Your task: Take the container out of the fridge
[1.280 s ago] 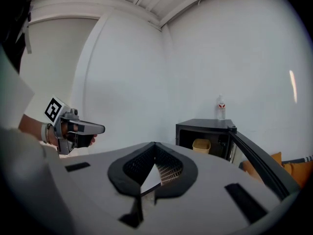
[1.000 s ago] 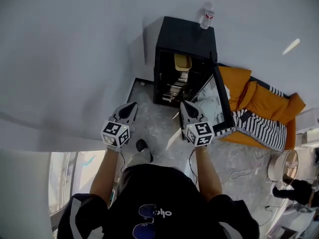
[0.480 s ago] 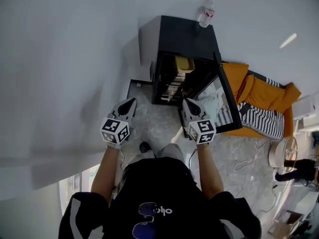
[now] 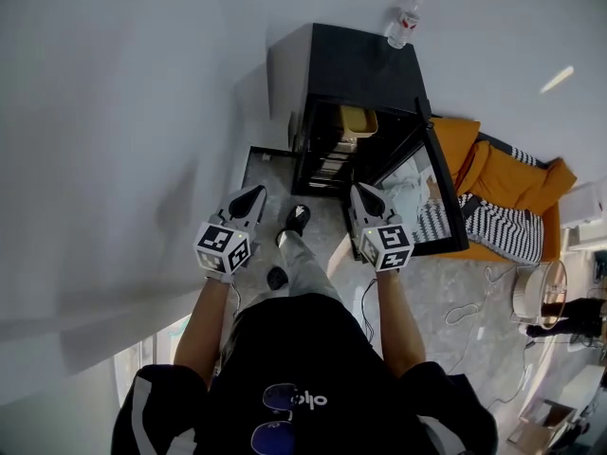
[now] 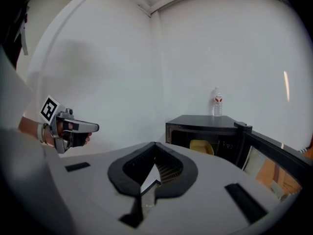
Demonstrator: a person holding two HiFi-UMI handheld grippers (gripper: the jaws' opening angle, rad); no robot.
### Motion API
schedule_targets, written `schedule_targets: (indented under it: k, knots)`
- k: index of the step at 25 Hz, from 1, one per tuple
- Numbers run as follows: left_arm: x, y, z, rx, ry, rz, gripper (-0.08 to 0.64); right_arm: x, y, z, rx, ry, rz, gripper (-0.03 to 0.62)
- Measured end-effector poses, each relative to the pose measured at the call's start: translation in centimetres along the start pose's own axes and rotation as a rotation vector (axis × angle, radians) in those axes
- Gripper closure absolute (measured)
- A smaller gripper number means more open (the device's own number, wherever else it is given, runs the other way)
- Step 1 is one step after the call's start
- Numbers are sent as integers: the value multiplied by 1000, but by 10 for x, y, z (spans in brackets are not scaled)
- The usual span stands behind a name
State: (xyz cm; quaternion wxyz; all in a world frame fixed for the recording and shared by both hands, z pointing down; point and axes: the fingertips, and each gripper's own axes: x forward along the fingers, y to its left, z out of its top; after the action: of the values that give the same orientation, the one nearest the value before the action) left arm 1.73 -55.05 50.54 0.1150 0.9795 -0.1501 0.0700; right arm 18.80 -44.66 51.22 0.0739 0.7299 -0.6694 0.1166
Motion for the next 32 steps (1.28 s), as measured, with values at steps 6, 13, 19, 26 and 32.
schedule_targets:
  k: [6, 13, 19, 26, 32]
  knots:
    - [16, 3, 4, 19, 13, -23, 560, 16, -11, -4, 27, -7, -7, 586]
    - [42, 4, 2, 48, 40, -63, 560, 29, -29, -6, 53, -9, -25, 586]
    - [67, -2, 2, 25, 44, -106, 560, 42, -44, -11, 71, -2, -42, 586]
    - [110, -3, 4, 37, 69, -168, 560, 69, -70, -20, 91, 14, -80, 586]
    - [159, 0, 2, 71, 102, -240, 560, 94, -99, -34, 117, 40, -125, 586]
